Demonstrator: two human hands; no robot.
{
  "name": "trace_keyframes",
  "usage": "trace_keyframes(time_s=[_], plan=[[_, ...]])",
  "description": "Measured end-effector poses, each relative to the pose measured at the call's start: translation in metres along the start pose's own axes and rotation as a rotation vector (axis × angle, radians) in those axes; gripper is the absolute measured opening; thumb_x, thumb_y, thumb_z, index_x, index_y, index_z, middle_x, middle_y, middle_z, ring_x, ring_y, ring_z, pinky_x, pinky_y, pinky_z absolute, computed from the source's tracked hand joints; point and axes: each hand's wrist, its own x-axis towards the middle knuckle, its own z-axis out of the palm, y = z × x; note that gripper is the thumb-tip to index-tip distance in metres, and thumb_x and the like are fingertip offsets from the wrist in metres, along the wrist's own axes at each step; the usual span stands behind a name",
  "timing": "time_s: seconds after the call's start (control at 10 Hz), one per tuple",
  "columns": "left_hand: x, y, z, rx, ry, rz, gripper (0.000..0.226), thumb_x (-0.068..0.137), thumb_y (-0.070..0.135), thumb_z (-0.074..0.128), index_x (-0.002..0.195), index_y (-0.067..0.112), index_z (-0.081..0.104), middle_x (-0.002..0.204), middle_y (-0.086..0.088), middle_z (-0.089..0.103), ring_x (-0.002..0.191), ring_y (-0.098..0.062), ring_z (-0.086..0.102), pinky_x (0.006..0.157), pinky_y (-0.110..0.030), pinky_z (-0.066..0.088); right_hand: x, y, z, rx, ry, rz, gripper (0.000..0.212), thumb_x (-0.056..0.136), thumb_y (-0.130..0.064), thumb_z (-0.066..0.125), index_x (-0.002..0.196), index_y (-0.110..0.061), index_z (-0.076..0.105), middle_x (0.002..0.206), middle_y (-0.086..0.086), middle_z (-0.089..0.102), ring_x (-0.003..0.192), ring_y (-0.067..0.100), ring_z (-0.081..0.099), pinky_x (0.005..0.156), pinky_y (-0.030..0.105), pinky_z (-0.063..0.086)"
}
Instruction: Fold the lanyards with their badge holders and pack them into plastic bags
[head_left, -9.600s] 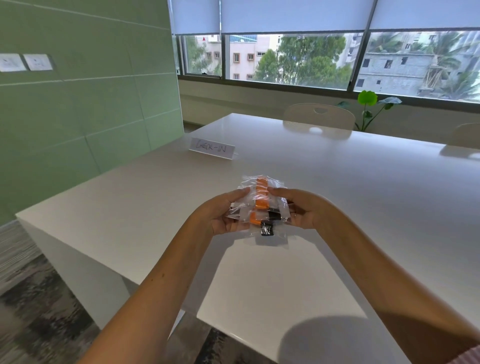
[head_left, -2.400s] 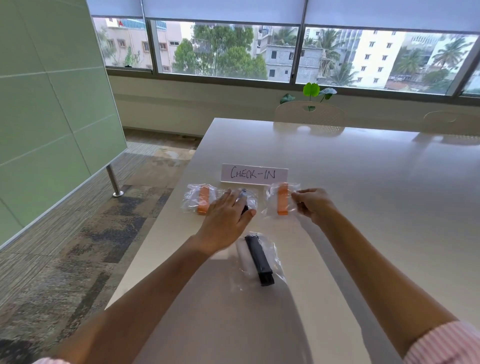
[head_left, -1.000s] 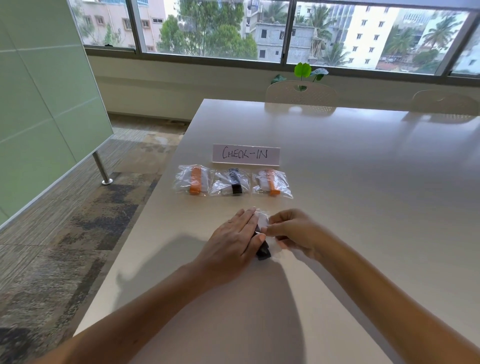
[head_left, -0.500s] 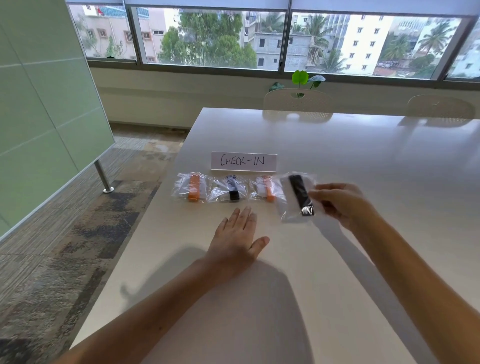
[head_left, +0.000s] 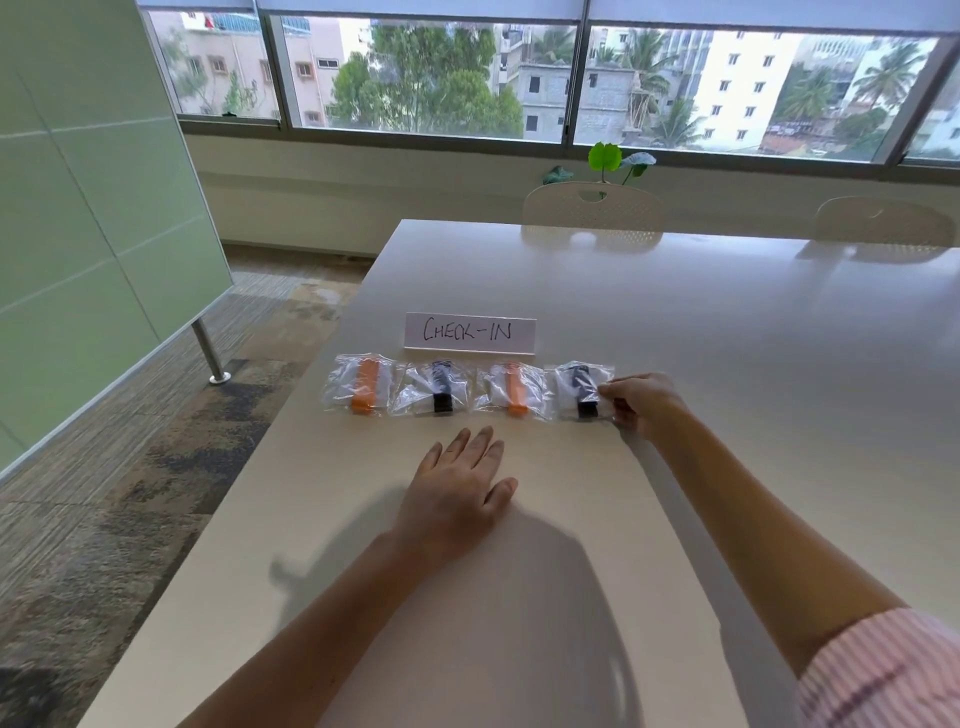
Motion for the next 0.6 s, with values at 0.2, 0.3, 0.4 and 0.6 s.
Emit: trace_keyframes(time_s=[0.2, 0.3, 0.4, 0.6], plan=[[0.001, -0.001, 0.002, 0.018, 0.012, -0.003, 0.056, 0.099, 0.048, 0.024, 0.150, 0.025, 0.017, 0.159, 0.008, 0.008, 0.146, -0.011, 0.005, 0.116, -0.033, 0.003, 0.011, 0.004, -0.001, -0.062, 0.059, -0.026, 0.026, 0.072, 0.008, 0.071, 0.096, 0.014, 0.065, 0.050, 0.010, 0.051, 0.042, 0.020, 0.047, 0.040, 0.024, 0.044], [0.002, -0.002, 0.002, 0.019, 0.009, -0.012, 0.056, 0.099, 0.048, 0.024, 0.150, 0.026, 0.018, 0.159, 0.009, 0.008, 0.146, -0.011, 0.005, 0.116, -0.034, 0.004, 0.014, 0.007, -0.003, -0.150, 0.096, -0.069, 0.022, 0.071, 0.001, 0.074, 0.092, 0.008, 0.069, 0.057, 0.012, 0.057, 0.052, 0.024, 0.054, 0.055, 0.035, 0.056], [0.002, -0.001, 0.001, -0.012, -0.009, -0.014, 0.056, 0.099, 0.047, 0.026, 0.150, 0.026, 0.019, 0.159, 0.009, 0.008, 0.146, -0.010, 0.005, 0.116, -0.034, 0.004, 0.014, 0.009, -0.006, -0.257, 0.152, -0.114, 0.022, 0.076, -0.015, 0.075, 0.090, 0.001, 0.071, 0.070, 0.014, 0.064, 0.067, 0.028, 0.062, 0.076, 0.043, 0.057], [-0.004, -0.005, -0.007, -0.067, 0.047, 0.011, 0.051, 0.099, 0.041, 0.032, 0.147, 0.024, 0.030, 0.158, 0.006, 0.019, 0.145, -0.013, 0.014, 0.115, -0.034, 0.012, -0.019, 0.017, -0.003, -0.480, 0.459, -0.273, 0.040, 0.087, -0.032, 0.058, 0.112, -0.001, 0.052, 0.119, 0.022, 0.051, 0.110, 0.043, 0.052, 0.093, 0.041, 0.040]])
